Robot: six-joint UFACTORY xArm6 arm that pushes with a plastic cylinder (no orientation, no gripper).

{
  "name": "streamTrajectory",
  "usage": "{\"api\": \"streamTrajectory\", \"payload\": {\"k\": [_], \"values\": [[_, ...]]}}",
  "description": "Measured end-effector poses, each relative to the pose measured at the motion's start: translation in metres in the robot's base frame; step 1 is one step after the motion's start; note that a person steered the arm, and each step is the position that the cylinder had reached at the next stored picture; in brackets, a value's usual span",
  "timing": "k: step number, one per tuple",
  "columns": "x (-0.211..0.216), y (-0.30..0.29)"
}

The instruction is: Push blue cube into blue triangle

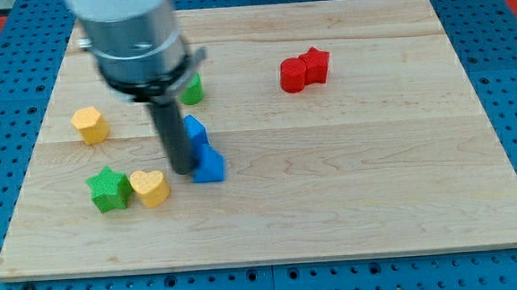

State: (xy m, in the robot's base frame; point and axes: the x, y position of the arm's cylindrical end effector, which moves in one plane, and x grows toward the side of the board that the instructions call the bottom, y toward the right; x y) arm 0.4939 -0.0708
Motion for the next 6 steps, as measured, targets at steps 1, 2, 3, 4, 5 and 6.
{"api": "streamTrajectory", "payload": {"k": [1,2,3,4,5,6], "values": [[0.000,0.081],[-0.002,0.059],[-0.061,0.053],[-0.085,-0.011],[-0.072,-0.086],[-0.040,-0.025]]}}
